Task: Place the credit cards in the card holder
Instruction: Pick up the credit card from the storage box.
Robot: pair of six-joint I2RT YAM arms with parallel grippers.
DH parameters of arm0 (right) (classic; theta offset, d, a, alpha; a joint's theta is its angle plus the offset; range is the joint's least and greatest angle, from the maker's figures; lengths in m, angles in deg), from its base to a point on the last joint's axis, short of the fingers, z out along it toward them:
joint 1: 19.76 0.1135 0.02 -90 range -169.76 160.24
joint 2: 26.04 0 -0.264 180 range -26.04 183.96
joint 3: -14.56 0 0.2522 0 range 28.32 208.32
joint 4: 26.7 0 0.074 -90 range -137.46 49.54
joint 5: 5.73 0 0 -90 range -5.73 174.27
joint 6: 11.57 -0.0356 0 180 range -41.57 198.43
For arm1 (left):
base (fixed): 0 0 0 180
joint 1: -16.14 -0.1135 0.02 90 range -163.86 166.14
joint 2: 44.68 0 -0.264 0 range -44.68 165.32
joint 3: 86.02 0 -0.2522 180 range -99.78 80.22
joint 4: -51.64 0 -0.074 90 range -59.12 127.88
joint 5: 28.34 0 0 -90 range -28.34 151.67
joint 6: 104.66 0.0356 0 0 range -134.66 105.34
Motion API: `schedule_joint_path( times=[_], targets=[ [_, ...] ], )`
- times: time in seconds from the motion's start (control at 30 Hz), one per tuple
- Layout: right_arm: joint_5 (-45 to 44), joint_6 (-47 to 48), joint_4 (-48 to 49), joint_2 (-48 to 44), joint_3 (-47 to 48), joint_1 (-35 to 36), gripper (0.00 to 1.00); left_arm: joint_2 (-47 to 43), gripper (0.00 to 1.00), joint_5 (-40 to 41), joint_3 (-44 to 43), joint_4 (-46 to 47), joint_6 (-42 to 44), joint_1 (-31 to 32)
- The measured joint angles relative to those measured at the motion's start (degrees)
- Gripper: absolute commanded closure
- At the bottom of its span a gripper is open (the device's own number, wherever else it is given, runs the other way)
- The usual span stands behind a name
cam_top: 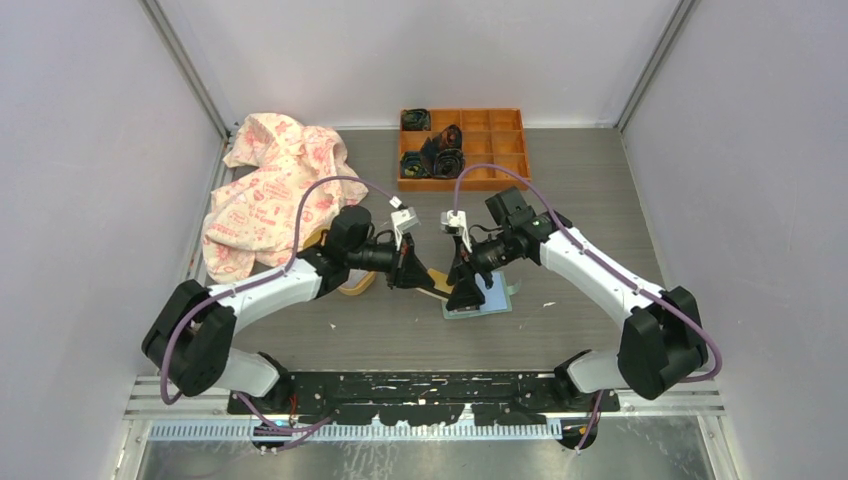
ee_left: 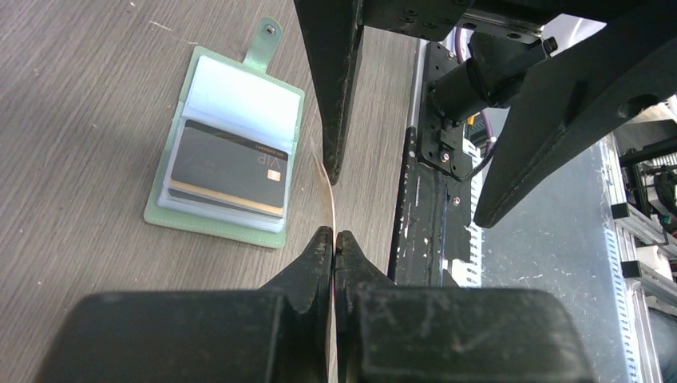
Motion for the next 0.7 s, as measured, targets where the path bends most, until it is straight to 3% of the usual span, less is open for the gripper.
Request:
schedule_joint_path(
  times=[0.23,0.47,0.7],
  targets=[
    [-0.37,10.73,-12.61,-0.83,8.72,-3.82,0.2,2.93,1.0,-2.54,-2.58,-0.44,2.29,0.92],
    [-2.54,10.78,-11.8,-4.2,7.52,-7.63,0.24,8.2,1.0,-5.73,-3.39,4.76,-0.81,1.38],
    [-4.02,10.43,-11.06,1.27,6.38,-7.85,0.26,16.35,1.0,-8.92,-13.16,8.66,-2.69,1.4]
  ],
)
